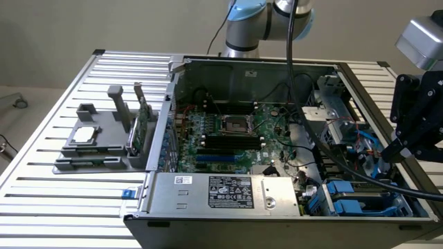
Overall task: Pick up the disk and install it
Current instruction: 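Insert the first disk wire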
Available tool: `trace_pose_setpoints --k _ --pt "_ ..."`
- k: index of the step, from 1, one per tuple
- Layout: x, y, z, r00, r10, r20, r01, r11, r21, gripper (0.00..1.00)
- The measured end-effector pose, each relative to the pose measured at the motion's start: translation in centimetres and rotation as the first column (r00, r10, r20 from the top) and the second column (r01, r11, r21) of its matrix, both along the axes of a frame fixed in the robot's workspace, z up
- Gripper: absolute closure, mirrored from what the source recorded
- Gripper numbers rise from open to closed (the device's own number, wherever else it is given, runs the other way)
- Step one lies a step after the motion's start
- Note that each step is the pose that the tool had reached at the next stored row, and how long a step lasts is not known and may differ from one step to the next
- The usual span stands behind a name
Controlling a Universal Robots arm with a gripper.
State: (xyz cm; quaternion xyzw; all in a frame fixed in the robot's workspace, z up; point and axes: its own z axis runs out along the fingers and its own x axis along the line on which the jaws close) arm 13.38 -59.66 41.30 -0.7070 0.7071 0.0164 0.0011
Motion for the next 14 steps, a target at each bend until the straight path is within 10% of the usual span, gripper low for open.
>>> trace_pose_setpoints --k 14 --pt "0.0 0.0 0.0 0.9998 0.022 0.0 -0.022 0.9998 -0.0001 0.89"
